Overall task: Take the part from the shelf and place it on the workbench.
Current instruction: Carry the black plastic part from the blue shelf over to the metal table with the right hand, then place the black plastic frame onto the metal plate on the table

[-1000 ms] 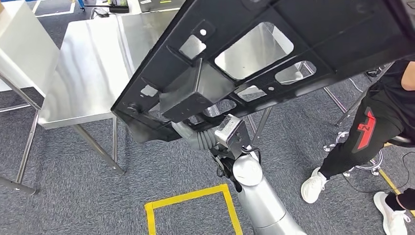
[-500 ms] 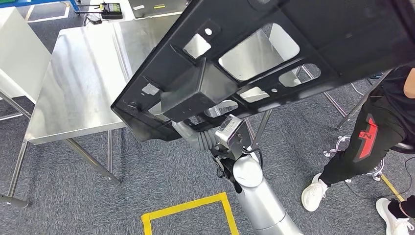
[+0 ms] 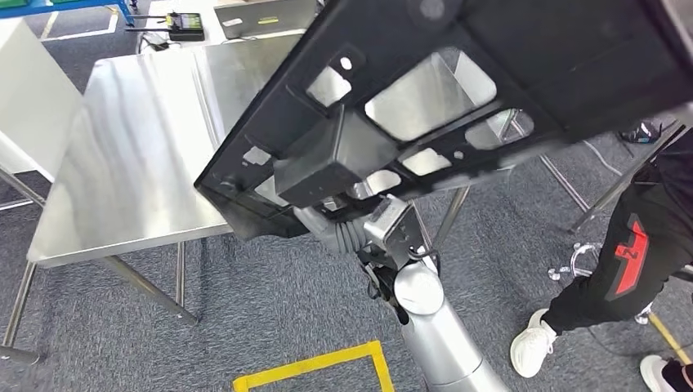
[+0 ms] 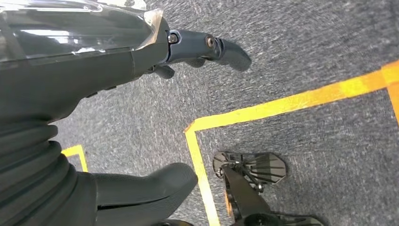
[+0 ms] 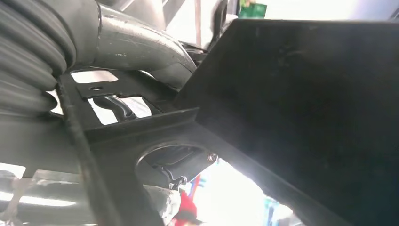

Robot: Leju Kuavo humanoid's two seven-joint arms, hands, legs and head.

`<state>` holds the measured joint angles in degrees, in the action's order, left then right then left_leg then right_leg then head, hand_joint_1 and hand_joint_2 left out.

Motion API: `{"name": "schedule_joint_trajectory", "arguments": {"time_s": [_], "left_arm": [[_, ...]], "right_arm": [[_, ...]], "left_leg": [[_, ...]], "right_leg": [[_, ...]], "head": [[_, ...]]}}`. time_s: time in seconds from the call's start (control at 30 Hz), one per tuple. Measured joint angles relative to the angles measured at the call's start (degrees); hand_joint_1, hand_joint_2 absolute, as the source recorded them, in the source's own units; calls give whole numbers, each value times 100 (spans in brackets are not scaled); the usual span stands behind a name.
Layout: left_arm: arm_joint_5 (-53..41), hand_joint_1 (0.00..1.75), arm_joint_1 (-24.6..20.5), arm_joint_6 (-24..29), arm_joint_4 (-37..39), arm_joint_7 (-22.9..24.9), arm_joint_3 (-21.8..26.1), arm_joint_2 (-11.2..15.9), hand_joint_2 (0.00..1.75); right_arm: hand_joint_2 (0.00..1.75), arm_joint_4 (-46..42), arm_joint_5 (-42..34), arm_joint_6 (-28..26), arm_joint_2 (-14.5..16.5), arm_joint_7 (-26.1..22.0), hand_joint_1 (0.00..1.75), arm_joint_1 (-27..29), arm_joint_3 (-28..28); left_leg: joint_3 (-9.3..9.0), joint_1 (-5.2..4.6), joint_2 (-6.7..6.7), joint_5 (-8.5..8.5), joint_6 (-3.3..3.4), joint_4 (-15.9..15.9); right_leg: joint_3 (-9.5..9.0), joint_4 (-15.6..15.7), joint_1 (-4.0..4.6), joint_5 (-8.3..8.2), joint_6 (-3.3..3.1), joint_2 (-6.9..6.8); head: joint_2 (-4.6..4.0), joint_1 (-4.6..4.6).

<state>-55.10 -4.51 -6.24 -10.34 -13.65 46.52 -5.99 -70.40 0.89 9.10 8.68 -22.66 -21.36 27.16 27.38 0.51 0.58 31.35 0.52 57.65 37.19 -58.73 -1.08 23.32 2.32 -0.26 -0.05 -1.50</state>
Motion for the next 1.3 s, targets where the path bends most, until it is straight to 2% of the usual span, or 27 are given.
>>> {"name": "schedule_joint_trajectory", "arguments": {"time_s": [0.07,0.13,0.17,0.23,0.27,0.3,0.4,0.43,0.47,0.53,0.57,0.6,0.67,0.7,0.77,0.8,0.83,0.9,0.93,0.97,1.03,1.07,1.13,1.17,1.23,1.27,1.3], "left_arm": [[10,0,-10,5,0,6,0,-3,175],[30,0,-13,8,0,8,2,-10,175],[40,0,-7,9,0,8,5,-14,175],[48,0,12,14,0,8,14,-13,175],[49,0,21,16,0,8,17,-12,175],[49,0,27,19,0,8,18,-10,175],[49,0,49,20,0,8,19,-3,175],[49,0,59,21,0,11,20,-1,175],[49,0,68,22,0,13,22,2,175],[51,0,70,27,0,17,25,-1,175],[52,0,65,28,0,17,25,-3,175],[54,0,54,30,0,17,25,-3,175],[56,0,39,32,0,17,25,2,175],[56,0,39,33,0,17,25,4,175],[56,0,47,34,0,17,26,4,175],[56,0,50,34,0,17,27,3,175],[56,0,52,34,0,18,27,2,175],[56,0,57,34,3,19,28,-3,175],[56,0,59,34,5,20,30,-7,175],[56,0,59,35,6,22,34,-10,175],[57,0,46,37,3,25,47,-13,175],[57,0,36,39,2,23,55,-15,175],[53,0,15,59,2,19,62,-17,175],[51,0,10,84,2,19,65,-20,175],[48,0,11,151,2,28,73,-15,175],[46,0,12,178,2,34,78,-14,175],[43,0,13,195,2,40,85,-14,175]], "right_arm": [[175,1,-2,16,35,-1,175,-38,-8],[175,7,-4,42,67,-3,175,-76,-11],[175,12,-4,51,76,-3,175,-89,-10],[175,26,-5,60,89,-3,175,-95,-9],[175,33,-5,61,94,-3,175,-95,-9],[175,40,-7,61,98,-3,175,-96,-10],[175,71,-8,61,107,-3,175,-127,-3],[175,85,-7,62,111,-1,175,-143,1],[175,98,-7,62,115,-1,175,-155,5],[175,109,-10,63,128,-2,175,-171,9],[175,111,-14,63,129,-5,175,-184,9],[175,115,-17,63,129,-7,175,-202,11],[175,128,-21,63,119,-9,175,-228,14],[175,139,-23,63,111,-9,175,-231,15],[175,163,-25,63,94,-9,175,-225,16],[175,174,-25,63,88,-9,175,-224,16],[175,186,-26,63,81,-9,175,-223,19],[175,216,-29,62,62,-11,175,-218,25],[175,231,-31,61,55,-10,175,-214,28],[175,241,-31,58,54,-10,175,-213,28],[175,246,-17,41,73,-14,175,-234,25],[175,248,13,10,88,-19,175,-248,23],[175,259,151,-114,110,-24,175,-277,30],[175,271,252,-201,117,-17,175,-289,42],[175,306,512,-408,125,22,175,-309,81],[175,332,654,-516,128,51,175,-324,106],[175,361,780,-610,129,77,175,-346,128]], "left_leg": [[133,24,-20,-80,-52,332],[589,44,-32,-52,-95,999],[858,50,-33,78,-117,1332],[1287,59,-36,421,-154,1669],[1395,62,-38,495,-159,1620],[1424,63,-40,417,-154,1422],[1318,46,-58,-430,-80,508],[1285,28,-54,-617,-39,336],[1260,10,-41,-690,9,251],[1101,-1,-11,-704,103,207],[1012,3,-8,-708,148,184],[926,6,-11,-695,187,175],[832,3,-6,-617,246,168],[790,-1,4,-570,261,168],[667,-4,36,-443,265,166],[581,-5,55,-368,260,166],[487,-7,70,-288,251,165],[334,-17,95,-131,216,166],[275,-23,103,-58,182,157],[224,-28,106,-18,147,165],[184,-32,94,-37,85,253],[232,-31,72,-96,63,404],[533,-12,23,-115,11,895],[741,2,3,-26,-27,1174],[1141,42,-16,299,-98,1509],[1266,64,-25,383,-128,1497],[1320,86,-33,319,-152,1343]], "right_leg": [[-93,20,-18,52,-140,26],[-215,36,-33,144,-249,33],[-272,36,-29,199,-284,37],[-406,36,-22,323,-298,53],[-493,36,-20,392,-291,64],[-591,37,-20,466,-280,72],[-852,37,-1,690,-216,87],[-902,45,19,761,-181,96],[-957,20,38,798,-134,105],[-1014,-101,51,816,-34,106],[-989,-266,46,801,-1,99],[-867,-498,42,808,15,92],[-426,-1093,38,951,-15,83],[-180,-1330,39,1101,-40,83],[149,-1401,38,1390,-60,82],[216,-1229,38,1396,-36,82],[232,-949,40,1239,16,82],[198,-364,55,557,118,64],[154,-184,74,263,112,53],[111,-87,86,85,60,45],[-43,-16,75,61,-88,45],[-129,30,50,78,-136,45],[-300,100,16,133,-214,39],[-362,116,17,174,-246,41],[-464,123,11,275,-270,59],[-524,122,4,332,-259,71],[-595,122,-7,391,-240,82]], "head": [[-1,6],[-1,10],[0,13],[0,14],[0,13],[-1,13],[-1,19],[-1,17],[0,18],[0,7],[0,4],[0,1],[0,-1],[1,-1],[1,-1],[1,-2],[1,-2],[1,-1],[1,3],[1,6],[1,7],[1,6],[1,9],[1,10],[1,11],[1,11],[1,11]]}}
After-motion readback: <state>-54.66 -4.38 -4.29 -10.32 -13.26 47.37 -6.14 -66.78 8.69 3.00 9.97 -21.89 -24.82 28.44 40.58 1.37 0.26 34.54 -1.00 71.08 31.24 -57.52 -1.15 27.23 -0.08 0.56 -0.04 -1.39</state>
